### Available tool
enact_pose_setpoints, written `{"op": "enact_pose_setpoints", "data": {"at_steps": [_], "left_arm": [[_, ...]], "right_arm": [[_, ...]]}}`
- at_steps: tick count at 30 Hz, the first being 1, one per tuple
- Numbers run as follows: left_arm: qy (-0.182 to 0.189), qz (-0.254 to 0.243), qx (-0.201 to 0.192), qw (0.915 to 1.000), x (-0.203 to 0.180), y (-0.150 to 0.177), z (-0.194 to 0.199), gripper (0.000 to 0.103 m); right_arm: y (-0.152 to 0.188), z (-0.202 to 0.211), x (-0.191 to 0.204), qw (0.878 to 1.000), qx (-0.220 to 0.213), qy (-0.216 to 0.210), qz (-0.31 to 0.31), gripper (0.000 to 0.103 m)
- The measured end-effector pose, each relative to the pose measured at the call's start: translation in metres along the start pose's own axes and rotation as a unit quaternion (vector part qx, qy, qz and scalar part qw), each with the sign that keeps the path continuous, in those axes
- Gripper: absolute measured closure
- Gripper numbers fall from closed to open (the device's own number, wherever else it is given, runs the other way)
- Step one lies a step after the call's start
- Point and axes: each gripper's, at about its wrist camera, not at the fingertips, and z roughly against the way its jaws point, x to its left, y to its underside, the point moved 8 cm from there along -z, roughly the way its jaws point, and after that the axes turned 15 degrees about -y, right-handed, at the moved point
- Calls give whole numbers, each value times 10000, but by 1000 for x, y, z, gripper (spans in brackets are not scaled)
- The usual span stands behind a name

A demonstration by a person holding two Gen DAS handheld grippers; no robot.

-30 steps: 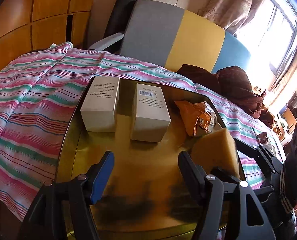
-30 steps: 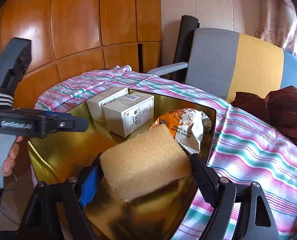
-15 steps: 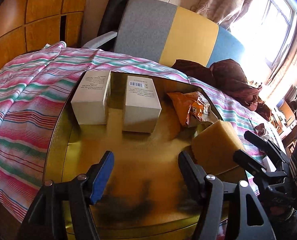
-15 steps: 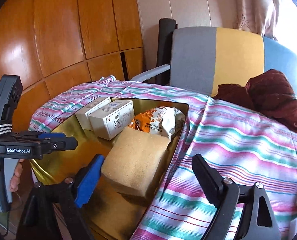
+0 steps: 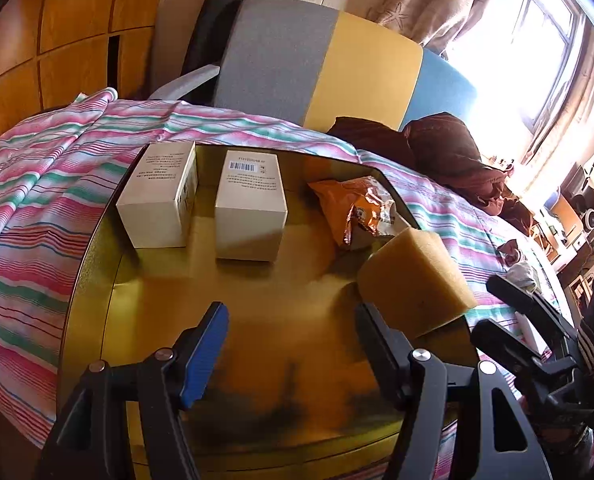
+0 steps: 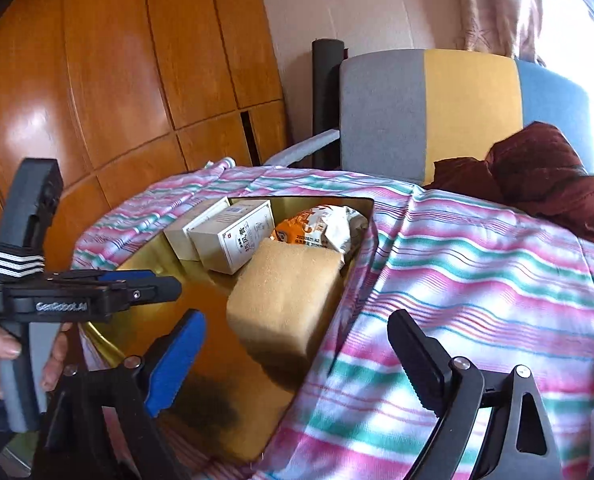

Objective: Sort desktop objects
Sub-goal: 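Move both tools back toward the remaining items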

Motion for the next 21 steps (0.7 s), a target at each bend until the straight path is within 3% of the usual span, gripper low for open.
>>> {"op": "enact_pose_setpoints", "data": {"at_steps": [4, 8, 11, 16, 21], "left_arm": [[188, -160, -155, 9996, -16, 1, 13, 35], [564, -507, -352, 9965, -47, 5, 30, 34], [957, -806, -420, 9913, -79, 12, 44, 25], [1636, -1378, -143, 9767, -149, 33, 55, 22], [2033, -1862, 289, 9608, -222, 59, 54, 22]], "right_arm": [[19, 34, -12, 9993, -177, 248, -223, 0], [45, 69, -32, 9966, -50, 634, -518, 0], [62, 107, -47, 9919, -90, 1120, -588, 0], [82, 182, -72, 9800, -346, 1748, -890, 0], [94, 233, -103, 9663, -478, 2205, -1236, 0]]}}
